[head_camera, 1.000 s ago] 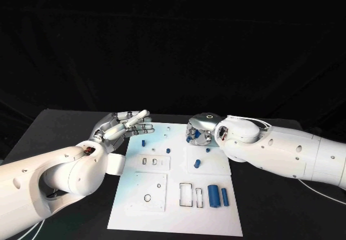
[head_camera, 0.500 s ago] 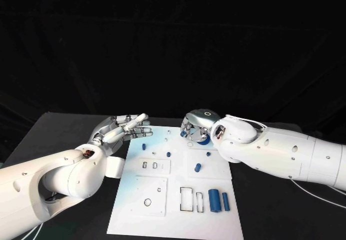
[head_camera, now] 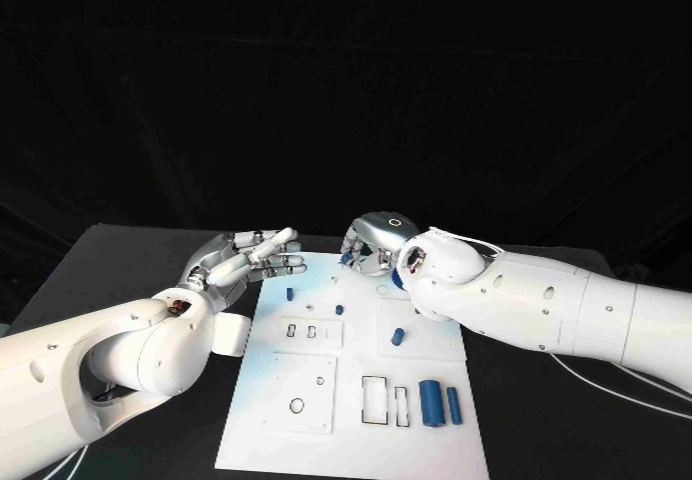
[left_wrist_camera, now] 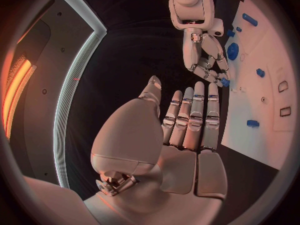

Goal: Assemble the parts on the task board

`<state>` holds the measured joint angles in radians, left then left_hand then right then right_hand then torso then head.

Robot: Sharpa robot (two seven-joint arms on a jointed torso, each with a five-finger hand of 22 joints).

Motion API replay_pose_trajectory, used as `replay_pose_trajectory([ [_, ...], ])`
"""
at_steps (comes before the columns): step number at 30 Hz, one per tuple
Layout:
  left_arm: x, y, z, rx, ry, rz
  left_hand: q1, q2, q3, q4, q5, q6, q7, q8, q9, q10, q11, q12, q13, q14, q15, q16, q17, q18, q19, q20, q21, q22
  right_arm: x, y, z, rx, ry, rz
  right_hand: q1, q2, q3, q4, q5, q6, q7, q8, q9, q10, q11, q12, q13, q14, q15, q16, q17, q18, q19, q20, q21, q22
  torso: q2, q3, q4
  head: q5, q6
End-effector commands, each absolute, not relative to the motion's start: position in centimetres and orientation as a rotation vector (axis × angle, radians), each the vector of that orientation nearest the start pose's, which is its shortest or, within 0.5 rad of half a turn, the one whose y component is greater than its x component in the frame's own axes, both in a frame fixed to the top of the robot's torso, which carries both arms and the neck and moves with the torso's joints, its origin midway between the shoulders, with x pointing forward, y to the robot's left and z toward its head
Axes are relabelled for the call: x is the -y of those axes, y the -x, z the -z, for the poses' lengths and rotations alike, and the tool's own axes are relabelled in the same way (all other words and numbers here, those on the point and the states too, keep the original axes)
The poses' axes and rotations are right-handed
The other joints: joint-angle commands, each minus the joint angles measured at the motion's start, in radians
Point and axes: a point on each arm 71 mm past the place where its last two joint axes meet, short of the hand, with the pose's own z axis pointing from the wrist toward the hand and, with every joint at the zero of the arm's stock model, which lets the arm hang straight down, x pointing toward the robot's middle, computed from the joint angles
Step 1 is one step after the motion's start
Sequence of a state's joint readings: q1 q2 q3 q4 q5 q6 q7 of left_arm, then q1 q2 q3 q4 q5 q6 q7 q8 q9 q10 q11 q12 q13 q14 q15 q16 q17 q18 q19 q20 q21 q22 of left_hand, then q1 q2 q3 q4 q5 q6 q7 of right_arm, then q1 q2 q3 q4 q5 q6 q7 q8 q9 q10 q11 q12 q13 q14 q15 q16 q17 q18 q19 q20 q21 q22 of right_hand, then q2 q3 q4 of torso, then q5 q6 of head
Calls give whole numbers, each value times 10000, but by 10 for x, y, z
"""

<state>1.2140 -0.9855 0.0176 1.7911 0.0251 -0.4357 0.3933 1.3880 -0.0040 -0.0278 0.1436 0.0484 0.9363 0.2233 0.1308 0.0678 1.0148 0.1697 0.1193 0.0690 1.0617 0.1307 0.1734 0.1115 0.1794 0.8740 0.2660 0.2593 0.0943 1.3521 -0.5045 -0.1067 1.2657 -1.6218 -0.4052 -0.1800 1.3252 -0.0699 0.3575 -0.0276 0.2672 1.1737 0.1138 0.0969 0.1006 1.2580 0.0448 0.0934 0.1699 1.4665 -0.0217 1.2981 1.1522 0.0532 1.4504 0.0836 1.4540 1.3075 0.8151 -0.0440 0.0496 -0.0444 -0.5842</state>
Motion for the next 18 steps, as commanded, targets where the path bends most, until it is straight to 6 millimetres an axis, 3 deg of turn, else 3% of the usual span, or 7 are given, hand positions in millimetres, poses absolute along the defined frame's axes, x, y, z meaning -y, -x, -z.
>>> replay_pose_trajectory([
  [1,-205,-447,130,-13496,11094,16217,13,71,-39,-14,29,4,60,-59,-14,-24,75,-62,-9,84,16,-56,11,61,67,15,45,-12,96,-540,133,-14190,3429,-5501,-50,42,43,23,30,175,-80,119,281,25,21,7,-16,363,-69,46,5,-108,63,-20,32,731,16,-10,36,22,-5],
  [5,-205,-447,130,-13497,11096,16211,13,71,-39,-14,29,4,60,-59,-14,-24,75,-62,-9,84,16,-56,11,61,67,15,45,-12,94,-544,136,-14274,3371,-5419,-67,40,46,40,23,157,-71,109,288,18,27,-5,-16,362,-65,48,2,-106,58,-21,28,726,21,-15,10,47,-17],
  [10,-204,-447,130,-13506,11092,16227,24,76,-40,-25,29,2,62,-66,-14,-25,77,-70,-8,83,18,-67,12,60,68,15,42,-17,93,-546,137,-14340,3342,-5328,-67,40,46,40,23,157,-71,109,288,18,27,-5,-16,362,-65,48,2,-106,58,-21,28,726,19,-21,42,35,-33],
  [18,-204,-448,129,-13525,11086,16251,24,76,-40,-25,29,2,62,-66,-14,-25,77,-70,-8,83,18,-67,12,60,68,15,42,-17,90,-548,142,-14597,3434,-5248,-67,40,46,40,23,157,-71,109,288,18,27,-5,-16,362,-65,48,2,-106,58,-21,28,726,27,-21,19,74,-53],
])
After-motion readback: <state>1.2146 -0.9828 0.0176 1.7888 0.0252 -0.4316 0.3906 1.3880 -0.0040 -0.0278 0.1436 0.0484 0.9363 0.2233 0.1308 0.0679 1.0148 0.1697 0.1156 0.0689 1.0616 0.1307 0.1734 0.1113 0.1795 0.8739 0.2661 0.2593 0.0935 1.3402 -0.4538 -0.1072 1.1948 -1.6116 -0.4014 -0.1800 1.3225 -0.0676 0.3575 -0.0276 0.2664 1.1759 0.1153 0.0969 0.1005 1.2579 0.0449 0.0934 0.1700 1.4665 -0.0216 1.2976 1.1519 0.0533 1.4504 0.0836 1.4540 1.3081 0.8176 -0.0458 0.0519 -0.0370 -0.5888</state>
